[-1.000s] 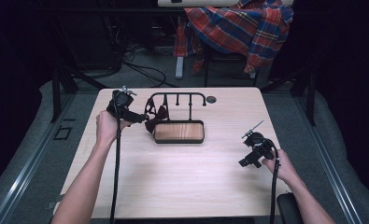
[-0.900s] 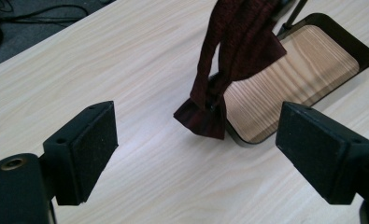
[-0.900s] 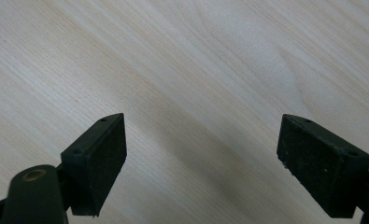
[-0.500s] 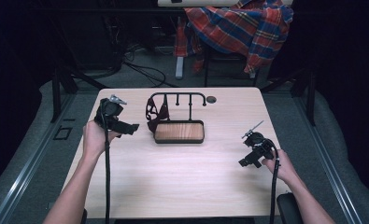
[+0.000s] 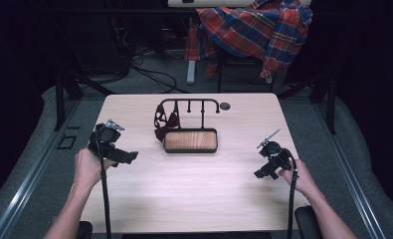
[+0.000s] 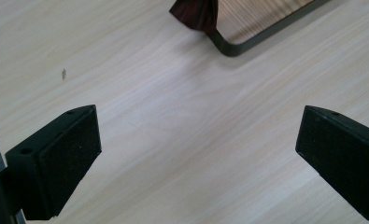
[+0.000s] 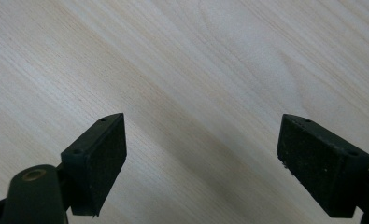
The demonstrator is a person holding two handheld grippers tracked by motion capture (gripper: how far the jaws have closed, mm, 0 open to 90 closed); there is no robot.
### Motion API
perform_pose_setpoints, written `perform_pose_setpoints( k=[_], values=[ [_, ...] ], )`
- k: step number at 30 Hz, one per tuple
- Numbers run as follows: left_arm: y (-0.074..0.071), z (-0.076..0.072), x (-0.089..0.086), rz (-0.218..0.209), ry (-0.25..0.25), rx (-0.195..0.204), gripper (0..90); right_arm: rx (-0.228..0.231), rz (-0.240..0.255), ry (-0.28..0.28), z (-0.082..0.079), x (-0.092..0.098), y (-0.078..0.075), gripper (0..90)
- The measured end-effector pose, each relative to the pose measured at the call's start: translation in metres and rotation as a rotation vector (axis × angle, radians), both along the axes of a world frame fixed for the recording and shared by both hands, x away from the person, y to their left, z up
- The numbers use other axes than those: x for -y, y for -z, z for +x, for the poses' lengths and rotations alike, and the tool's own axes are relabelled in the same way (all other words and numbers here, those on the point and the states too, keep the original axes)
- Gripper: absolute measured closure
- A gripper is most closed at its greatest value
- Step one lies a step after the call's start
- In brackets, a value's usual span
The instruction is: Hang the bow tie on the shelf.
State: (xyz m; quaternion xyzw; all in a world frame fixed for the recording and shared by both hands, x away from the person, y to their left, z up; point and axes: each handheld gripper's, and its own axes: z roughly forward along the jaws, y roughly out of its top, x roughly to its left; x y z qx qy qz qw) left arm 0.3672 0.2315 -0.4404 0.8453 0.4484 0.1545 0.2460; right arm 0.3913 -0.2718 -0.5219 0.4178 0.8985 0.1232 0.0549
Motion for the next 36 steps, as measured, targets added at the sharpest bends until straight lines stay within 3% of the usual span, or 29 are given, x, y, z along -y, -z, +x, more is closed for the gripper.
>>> perform_pose_setpoints(
  k=[1, 3, 12, 13, 19, 23, 26, 28, 29, 36],
  values=[
    [0.006, -0.006, -0.003, 0.005, -0.005, -0.016, 0.2, 0.025, 0.033, 0.031, -0.002, -0.002, 0.004, 15.7],
    [0.008, -0.009, -0.004, 0.008, -0.005, -0.024, 0.2, 0.017, 0.031, 0.023, -0.002, -0.002, 0.003, 15.7],
    [0.03, -0.026, -0.012, 0.006, -0.011, -0.094, 0.2, -0.002, -0.006, 0.0, -0.002, -0.003, 0.003, 15.7],
    [0.034, -0.029, -0.014, 0.007, -0.012, -0.105, 0.2, -0.013, -0.032, -0.018, -0.001, -0.003, 0.002, 15.7],
    [0.045, -0.036, -0.014, 0.016, -0.012, -0.129, 0.2, 0.003, -0.015, -0.012, -0.003, -0.005, 0.004, 15.7],
    [0.053, -0.038, -0.014, 0.013, -0.016, -0.142, 0.2, 0.011, -0.031, -0.025, -0.003, -0.005, 0.004, 15.7],
    [0.06, -0.041, -0.013, 0.106, -0.023, -0.151, 0.2, 0.012, -0.039, -0.032, -0.003, -0.006, 0.004, 15.8],
    [0.06, -0.042, -0.013, 0.122, -0.024, -0.145, 0.2, 0.012, -0.041, -0.033, -0.003, -0.007, 0.004, 15.8],
    [0.06, -0.042, -0.016, 0.114, -0.033, -0.142, 0.2, 0.025, -0.021, -0.016, -0.005, -0.008, 0.005, 15.7],
    [0.068, -0.037, -0.024, 0.094, -0.051, -0.169, 0.3, 0.004, -0.057, -0.043, -0.003, -0.008, 0.005, 15.8]
  ],
)
